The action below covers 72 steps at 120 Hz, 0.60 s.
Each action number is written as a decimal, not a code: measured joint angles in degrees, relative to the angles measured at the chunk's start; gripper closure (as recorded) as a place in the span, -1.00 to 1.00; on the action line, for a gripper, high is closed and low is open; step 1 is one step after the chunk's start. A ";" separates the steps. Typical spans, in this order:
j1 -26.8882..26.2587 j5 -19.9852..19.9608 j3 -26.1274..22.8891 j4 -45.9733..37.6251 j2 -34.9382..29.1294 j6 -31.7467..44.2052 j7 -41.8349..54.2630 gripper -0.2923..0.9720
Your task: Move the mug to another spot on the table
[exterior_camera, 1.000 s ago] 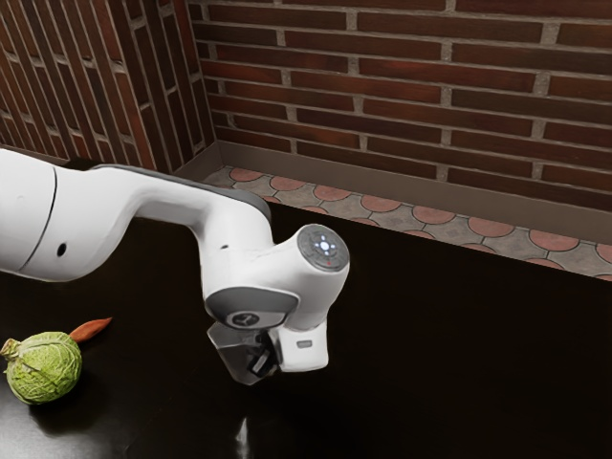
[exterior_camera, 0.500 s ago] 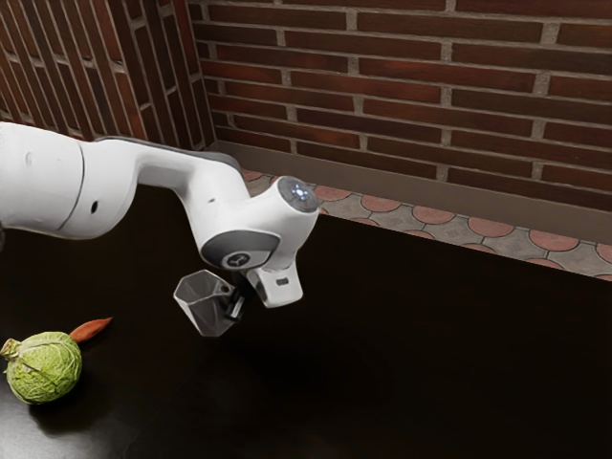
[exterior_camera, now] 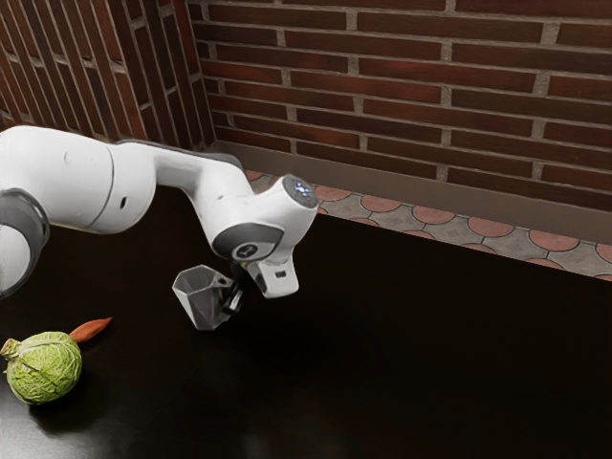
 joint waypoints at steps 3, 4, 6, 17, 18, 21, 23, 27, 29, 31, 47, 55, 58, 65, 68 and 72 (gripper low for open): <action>0.00 -0.01 0.00 0.17 0.22 -0.17 0.17 0.71; 0.00 0.00 0.00 0.22 0.27 -0.21 0.23 0.71; 0.00 0.00 0.00 0.30 0.39 -0.31 0.33 0.71; 0.01 -0.06 -0.01 0.84 1.44 -0.73 0.91 0.71; 0.01 -0.07 -0.01 0.90 1.56 -0.77 0.96 0.71; 0.01 -0.08 -0.01 1.05 1.84 -0.86 1.10 0.71; 0.01 -0.09 -0.01 1.15 1.97 -0.92 1.20 0.71; 0.00 -0.10 -0.02 1.29 2.17 -1.01 1.37 0.71; 0.00 -0.10 -0.04 1.33 2.24 -1.05 1.45 0.71; 0.00 -0.10 -0.05 1.37 2.29 -1.09 1.53 0.71; -0.02 -0.42 -0.08 1.50 2.57 -1.49 2.23 0.54; -0.03 -0.85 -0.08 1.55 2.64 -1.86 2.68 0.32; -0.02 -0.99 -0.08 1.56 2.66 -2.00 2.85 0.23; 0.02 -1.22 -0.08 1.57 2.68 -2.26 3.22 0.05; 0.03 -1.30 -0.08 1.58 2.69 -2.35 3.37 -0.02; 0.03 -1.37 -0.08 1.58 2.69 -2.45 3.56 -0.09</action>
